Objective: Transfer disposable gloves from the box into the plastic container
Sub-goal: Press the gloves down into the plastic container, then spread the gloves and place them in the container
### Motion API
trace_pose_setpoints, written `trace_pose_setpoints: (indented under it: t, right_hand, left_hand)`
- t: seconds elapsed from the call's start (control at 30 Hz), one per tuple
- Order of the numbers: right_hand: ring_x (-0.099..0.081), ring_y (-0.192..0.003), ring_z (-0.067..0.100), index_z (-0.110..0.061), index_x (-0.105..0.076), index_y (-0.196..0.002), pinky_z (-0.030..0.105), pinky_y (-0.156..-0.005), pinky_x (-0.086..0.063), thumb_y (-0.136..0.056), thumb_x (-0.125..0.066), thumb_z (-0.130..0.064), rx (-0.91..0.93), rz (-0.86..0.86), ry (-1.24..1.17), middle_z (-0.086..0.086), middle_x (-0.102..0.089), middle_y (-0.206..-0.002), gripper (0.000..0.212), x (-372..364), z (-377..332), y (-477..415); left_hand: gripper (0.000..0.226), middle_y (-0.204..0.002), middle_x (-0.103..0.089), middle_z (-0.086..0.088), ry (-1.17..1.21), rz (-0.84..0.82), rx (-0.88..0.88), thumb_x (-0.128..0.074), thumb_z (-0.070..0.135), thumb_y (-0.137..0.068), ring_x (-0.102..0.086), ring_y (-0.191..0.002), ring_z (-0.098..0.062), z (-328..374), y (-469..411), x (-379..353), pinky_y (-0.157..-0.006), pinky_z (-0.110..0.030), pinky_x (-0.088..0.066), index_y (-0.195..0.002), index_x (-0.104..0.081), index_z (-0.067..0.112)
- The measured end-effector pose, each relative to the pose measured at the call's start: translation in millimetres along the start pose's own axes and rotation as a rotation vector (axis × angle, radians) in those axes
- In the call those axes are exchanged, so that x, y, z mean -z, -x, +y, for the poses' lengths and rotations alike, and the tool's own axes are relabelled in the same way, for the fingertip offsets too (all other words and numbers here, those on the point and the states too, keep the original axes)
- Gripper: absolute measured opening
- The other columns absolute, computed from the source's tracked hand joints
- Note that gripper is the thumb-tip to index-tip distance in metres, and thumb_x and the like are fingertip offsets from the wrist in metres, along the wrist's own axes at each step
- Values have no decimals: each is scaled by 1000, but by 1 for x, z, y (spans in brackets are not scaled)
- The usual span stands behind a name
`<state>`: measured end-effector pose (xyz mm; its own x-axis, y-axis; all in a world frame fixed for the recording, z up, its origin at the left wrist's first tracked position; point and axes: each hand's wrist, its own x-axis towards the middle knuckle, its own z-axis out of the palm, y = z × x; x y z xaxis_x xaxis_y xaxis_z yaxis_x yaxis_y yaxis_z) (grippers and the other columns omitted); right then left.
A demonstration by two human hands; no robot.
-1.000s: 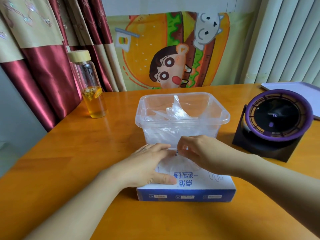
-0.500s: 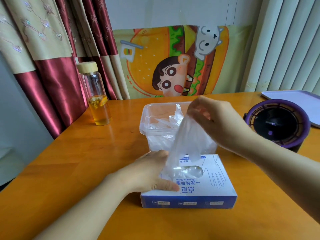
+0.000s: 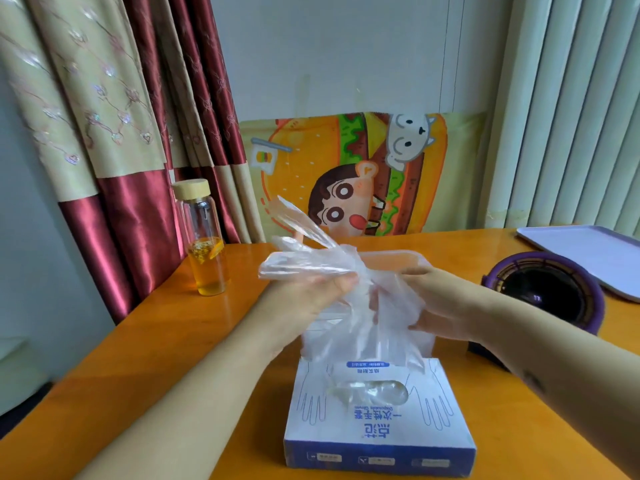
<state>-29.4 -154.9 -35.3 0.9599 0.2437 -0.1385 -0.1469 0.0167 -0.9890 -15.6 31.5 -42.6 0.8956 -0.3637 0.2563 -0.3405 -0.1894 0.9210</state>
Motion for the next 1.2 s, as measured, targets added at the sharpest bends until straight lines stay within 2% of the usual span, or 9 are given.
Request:
trace_pose_setpoints:
  t: [0.2,0.37,0.47,0.57,0.67,0.83,1.0,1.1,1.2]
  right_hand:
    - [-63,-85,24,-13,-63,-106,37,-79,-51,-98,-46,-27,-15,41,-115,13,-66,-98,23,-3,4,0]
    - [-63,-106,17,-13,-63,-84,40,-94,-50,-78,-57,-46,371,337,21,8,-67,-114,34,-1,1,22]
    - [-47,-121,-6,-21,-73,-72,39,-108,-35,-74,-66,-53,463,250,301,-25,-67,-106,32,-12,-4,29]
    - [-48,-122,-3,-38,-73,-99,40,-108,-37,-76,-63,-59,427,194,553,-29,-64,-110,33,-19,-6,16]
    - [-56,-114,2,-28,-60,-126,30,-100,-46,-81,-65,-47,415,286,646,-16,-59,-128,48,-15,0,-7]
    - [-66,-84,0,-19,-60,-126,24,-81,-54,-81,-72,-17,418,505,765,-5,-63,-124,46,15,-1,-37]
    - [-53,-120,20,-17,-42,-142,28,-99,-44,-79,-74,-13,196,342,1145,2,-51,-139,70,45,-8,-56]
    - [-43,-130,21,-15,-33,-146,28,-104,-37,-80,-73,-18,78,236,1299,3,-43,-146,78,50,-7,-67]
    - [-34,-137,21,-13,-26,-149,30,-111,-28,-82,-72,-23,3,114,1469,3,-35,-151,82,49,-3,-76]
  left_hand:
    - [5,-83,-70,-9,93,199,140,-67,11,-84,-66,-79,-20,2,-35,-10,-68,-25,-52,-89,-68,10]
    - [10,-64,-54,-9,88,320,205,-67,11,-72,-54,-65,-21,-3,-47,0,-54,-21,-43,-78,-60,6]
    - [20,-41,-46,6,-13,364,217,-62,3,-78,-47,-48,-12,-3,-52,0,-42,-15,-36,-62,-50,6]
    - [15,-52,-54,0,-75,380,205,-60,3,-81,-53,-43,-6,1,-56,-4,-36,-12,-38,-67,-55,5]
    - [20,-57,-56,-4,-134,404,142,-60,6,-83,-57,-55,-18,0,-57,-7,-45,-17,-42,-64,-54,9]
    - [7,-80,-70,-9,45,429,244,-60,1,-86,-69,-71,-19,-19,-65,4,-73,-36,-58,-91,-64,4]
    - [56,-122,-58,-10,223,574,274,-55,-8,-89,-65,-98,-21,-46,-64,38,-82,-30,-53,-141,-42,11]
    - [50,-130,-54,-3,23,776,73,-53,-3,-91,-57,-100,-11,-39,-62,53,-79,-21,-49,-137,-47,18]
    - [35,-114,-54,6,-334,763,-378,-53,-2,-91,-54,-89,1,-8,-63,39,-77,-9,-46,-120,-58,17]
